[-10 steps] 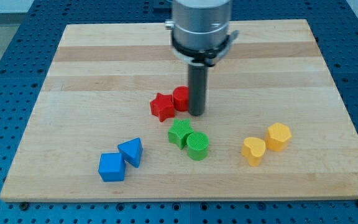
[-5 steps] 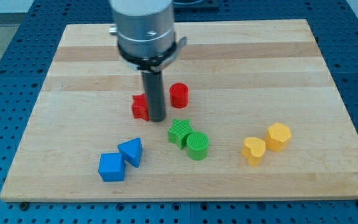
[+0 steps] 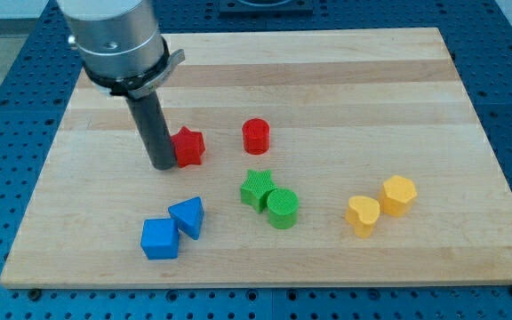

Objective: Push the red star above the red circle

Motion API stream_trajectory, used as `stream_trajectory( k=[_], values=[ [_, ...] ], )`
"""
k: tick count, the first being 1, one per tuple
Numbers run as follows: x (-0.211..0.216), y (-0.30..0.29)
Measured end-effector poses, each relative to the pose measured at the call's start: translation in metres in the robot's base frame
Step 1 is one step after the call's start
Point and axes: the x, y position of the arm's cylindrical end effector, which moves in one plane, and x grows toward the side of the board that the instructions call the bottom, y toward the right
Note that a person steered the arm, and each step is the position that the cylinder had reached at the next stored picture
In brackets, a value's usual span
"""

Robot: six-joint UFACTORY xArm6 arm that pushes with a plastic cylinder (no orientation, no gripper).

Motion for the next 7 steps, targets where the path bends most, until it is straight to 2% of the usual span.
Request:
stream_trajectory(
  k=[3, 5, 7],
  values=[
    [-0.030, 0.047],
    [-0.036, 0.048],
    [-0.053, 0.079]
  ],
)
